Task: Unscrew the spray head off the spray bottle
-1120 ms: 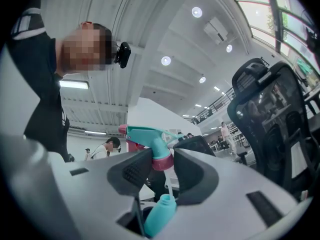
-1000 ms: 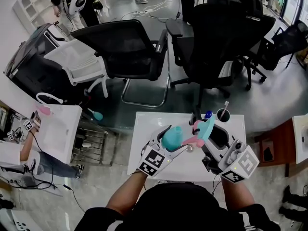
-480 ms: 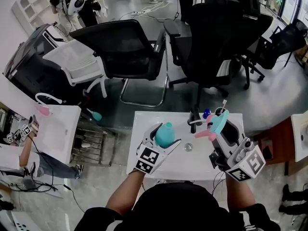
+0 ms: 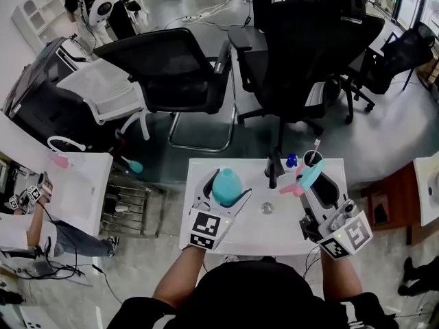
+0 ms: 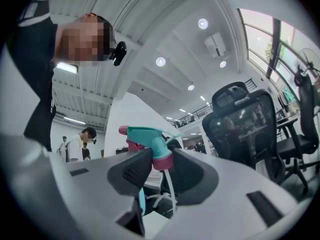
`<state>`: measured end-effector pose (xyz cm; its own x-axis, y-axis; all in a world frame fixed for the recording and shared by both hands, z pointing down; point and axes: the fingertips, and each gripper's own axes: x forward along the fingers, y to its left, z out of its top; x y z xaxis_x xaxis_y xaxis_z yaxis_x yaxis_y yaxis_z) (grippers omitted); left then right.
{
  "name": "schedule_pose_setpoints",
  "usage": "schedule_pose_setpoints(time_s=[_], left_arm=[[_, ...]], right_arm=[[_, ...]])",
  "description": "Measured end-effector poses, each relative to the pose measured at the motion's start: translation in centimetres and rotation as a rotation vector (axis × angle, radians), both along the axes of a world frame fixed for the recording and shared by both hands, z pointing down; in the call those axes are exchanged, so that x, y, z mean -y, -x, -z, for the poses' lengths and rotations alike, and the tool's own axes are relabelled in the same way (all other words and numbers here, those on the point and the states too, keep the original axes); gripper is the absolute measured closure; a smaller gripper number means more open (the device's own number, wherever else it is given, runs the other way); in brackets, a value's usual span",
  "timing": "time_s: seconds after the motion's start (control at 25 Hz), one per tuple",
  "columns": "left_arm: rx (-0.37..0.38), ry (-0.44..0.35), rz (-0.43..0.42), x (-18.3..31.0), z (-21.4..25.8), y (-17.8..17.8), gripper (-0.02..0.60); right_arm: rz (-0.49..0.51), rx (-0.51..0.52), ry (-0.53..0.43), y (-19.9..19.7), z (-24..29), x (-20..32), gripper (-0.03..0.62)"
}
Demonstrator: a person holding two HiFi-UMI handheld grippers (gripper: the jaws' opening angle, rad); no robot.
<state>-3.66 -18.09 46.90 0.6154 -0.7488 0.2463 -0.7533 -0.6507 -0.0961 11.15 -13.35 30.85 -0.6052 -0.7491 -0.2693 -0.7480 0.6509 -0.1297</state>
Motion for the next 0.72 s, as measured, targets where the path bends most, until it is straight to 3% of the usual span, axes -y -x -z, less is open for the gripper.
schedule_pose_setpoints(time_s=[0.72], left_arm=[[-0.033,-0.038,0.116,1.8,1.2,2.3,0.152]], right_arm=[[-0.149,-0.145,0.198,-1.7,-9.4,1.6,0.451]])
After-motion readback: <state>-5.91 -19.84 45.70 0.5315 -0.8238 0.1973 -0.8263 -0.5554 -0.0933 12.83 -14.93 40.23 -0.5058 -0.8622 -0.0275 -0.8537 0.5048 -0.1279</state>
